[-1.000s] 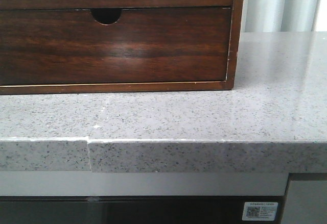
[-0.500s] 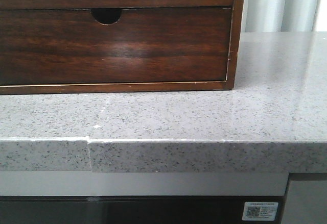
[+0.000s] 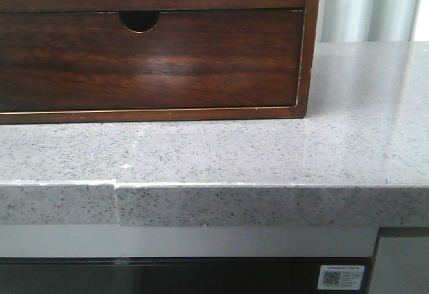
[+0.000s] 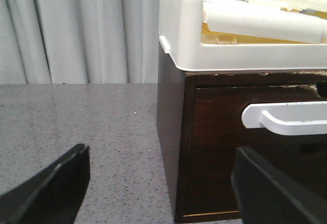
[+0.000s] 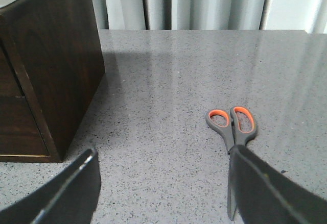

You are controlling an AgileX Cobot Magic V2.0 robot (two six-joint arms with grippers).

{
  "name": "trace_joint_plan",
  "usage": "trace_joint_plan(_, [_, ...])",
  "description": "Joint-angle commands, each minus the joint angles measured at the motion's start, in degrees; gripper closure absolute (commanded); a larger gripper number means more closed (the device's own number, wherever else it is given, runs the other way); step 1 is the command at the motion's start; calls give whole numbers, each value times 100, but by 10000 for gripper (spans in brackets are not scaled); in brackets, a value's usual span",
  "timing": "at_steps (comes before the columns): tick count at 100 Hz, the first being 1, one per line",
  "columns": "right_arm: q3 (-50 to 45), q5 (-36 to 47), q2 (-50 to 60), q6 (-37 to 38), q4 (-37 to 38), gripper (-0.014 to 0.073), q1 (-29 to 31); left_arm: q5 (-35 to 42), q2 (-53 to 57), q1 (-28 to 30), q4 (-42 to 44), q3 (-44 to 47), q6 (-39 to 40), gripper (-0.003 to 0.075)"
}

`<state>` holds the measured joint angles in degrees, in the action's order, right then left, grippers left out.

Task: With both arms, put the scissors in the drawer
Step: 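Move the left gripper to the white drawer handle and grasp it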

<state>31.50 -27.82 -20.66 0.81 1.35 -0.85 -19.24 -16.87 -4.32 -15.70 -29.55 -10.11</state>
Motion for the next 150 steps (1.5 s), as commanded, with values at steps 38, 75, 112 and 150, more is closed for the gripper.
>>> trace_joint_plan(38, [218,419,-96,-34,63,111,38,228,-424,10,-4429,-64,13,177])
trace_joint_plan(75, [218,419,-96,-34,63,111,38,-699,-2073,10,-6805,-64,-1394,177])
trace_joint_plan(112, [218,419,-96,-34,63,111,38,-2406,-3793,10,-9137,-389,-3812,177])
trace_joint_plan(150, [218,419,-96,-34,63,111,38,-3353,-5209,10,-9137,-1080,-3991,177])
